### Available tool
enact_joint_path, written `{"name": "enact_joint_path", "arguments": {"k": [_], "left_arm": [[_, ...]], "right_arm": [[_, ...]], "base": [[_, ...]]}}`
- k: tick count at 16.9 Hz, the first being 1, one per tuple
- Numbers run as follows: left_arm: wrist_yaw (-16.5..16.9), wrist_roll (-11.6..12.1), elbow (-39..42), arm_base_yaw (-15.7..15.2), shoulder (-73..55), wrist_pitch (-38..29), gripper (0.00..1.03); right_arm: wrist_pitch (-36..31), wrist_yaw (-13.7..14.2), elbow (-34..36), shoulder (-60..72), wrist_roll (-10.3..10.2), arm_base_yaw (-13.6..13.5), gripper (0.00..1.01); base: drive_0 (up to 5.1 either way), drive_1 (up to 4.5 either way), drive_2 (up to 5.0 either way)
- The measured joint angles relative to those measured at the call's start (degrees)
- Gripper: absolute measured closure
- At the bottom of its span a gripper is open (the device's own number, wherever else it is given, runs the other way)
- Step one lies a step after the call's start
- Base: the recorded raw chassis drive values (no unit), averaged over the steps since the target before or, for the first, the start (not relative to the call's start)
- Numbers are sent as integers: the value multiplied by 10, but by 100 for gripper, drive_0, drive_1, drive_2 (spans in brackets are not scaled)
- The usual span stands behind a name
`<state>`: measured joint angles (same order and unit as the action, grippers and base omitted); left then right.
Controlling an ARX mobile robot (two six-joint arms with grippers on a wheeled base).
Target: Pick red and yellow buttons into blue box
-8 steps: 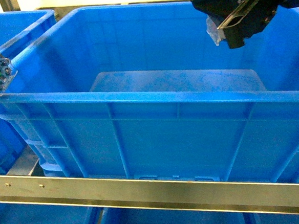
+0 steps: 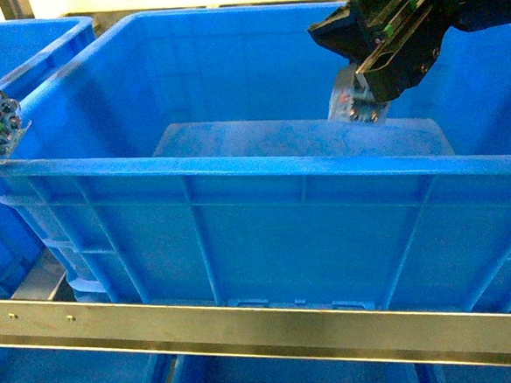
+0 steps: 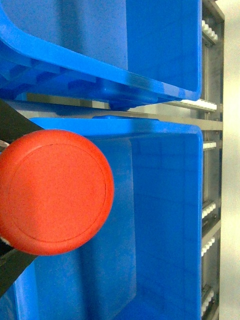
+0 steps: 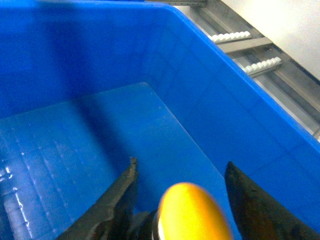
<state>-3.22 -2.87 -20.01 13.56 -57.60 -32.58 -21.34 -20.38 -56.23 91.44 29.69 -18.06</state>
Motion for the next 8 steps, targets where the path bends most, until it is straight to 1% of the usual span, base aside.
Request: {"name": "enact_joint_path", "arguments": {"k": [1, 4, 5, 6, 7, 8], "left_arm": [[0, 0, 0, 0, 0, 0, 79], [0, 0, 0, 0, 0, 0, 79], [0, 0, 0, 0, 0, 0, 79], [0, 0, 0, 0, 0, 0, 79], [-6, 3, -4, 10, 0, 9, 79], [-4, 3, -21, 26, -7, 7, 79]], "right_arm": [[-1, 0, -1, 0, 0, 0, 43], [-1, 0, -1, 0, 2, 0, 10], [-1, 0, -1, 0, 2, 0, 1], [-1, 0, -1, 0, 3, 0, 4], [-1, 0, -1, 0, 3, 0, 3], [-1, 0, -1, 0, 4, 0, 3]], "base": [[0, 0, 0], [0, 0, 0], [0, 0, 0], [0, 0, 0], [0, 0, 0], [0, 0, 0]]}}
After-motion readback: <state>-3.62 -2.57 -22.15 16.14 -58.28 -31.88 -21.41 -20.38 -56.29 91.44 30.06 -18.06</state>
